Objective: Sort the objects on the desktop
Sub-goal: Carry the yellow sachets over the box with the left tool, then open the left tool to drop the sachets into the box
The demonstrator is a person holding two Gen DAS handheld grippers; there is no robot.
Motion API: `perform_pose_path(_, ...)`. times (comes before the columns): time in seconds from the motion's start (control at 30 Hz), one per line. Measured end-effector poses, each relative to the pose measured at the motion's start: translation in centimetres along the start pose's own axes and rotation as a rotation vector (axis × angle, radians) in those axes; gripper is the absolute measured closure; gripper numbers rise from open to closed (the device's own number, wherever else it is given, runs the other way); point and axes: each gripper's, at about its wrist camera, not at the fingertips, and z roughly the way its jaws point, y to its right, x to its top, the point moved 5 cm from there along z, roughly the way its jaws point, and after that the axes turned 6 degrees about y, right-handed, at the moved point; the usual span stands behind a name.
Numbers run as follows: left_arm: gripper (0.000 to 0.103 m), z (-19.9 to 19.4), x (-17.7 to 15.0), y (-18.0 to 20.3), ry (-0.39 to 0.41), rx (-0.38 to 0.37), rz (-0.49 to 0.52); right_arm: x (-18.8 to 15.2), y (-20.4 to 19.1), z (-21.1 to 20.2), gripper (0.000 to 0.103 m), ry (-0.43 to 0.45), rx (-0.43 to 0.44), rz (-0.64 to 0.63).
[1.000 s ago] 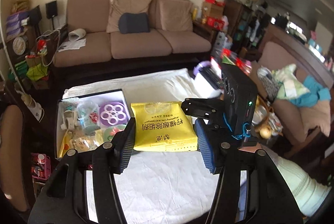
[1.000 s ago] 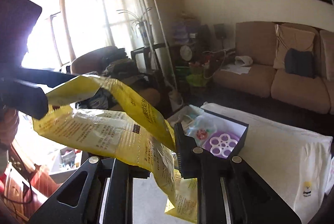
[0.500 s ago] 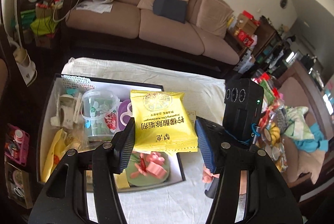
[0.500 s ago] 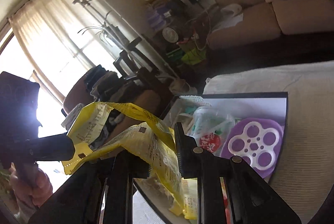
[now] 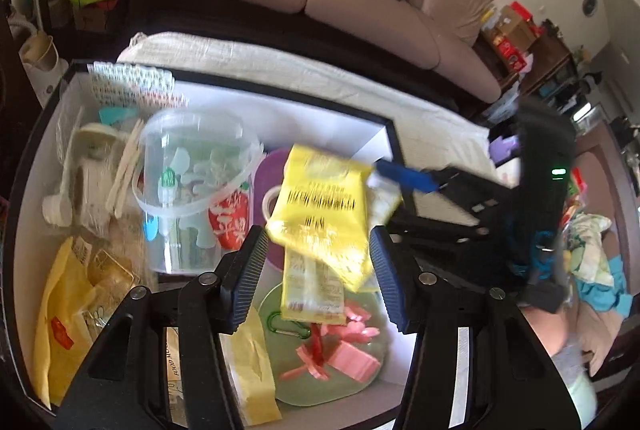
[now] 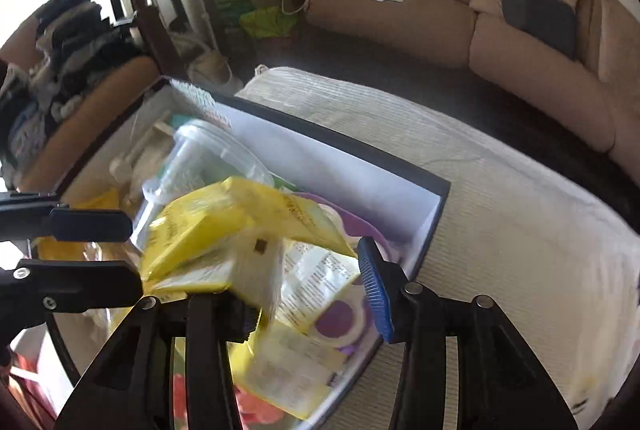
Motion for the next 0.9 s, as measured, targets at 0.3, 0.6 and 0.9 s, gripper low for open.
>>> perform_pose_path(0.3, 0.053, 0.4, -3.0, 0.4, -0.037, 0.064, 0.019, -0.7, 0.6, -3.7, 0.041, 0.114, 0.024, -0.032)
perform_pose_path(0.6, 0.053, -5.5, -0.8, -2.6, 0.086, 0.107, -0.036, 0.2, -3.2, 0.8, 0.044, 0.024, -0.056, -0.157)
perform_pose_path(0.9, 0.052, -5.7, -1.1, -4.9, 0.070, 0.102, -0.061, -1.5, -5.1, 4.9, 0.057, -0.159, -0.139, -0.348)
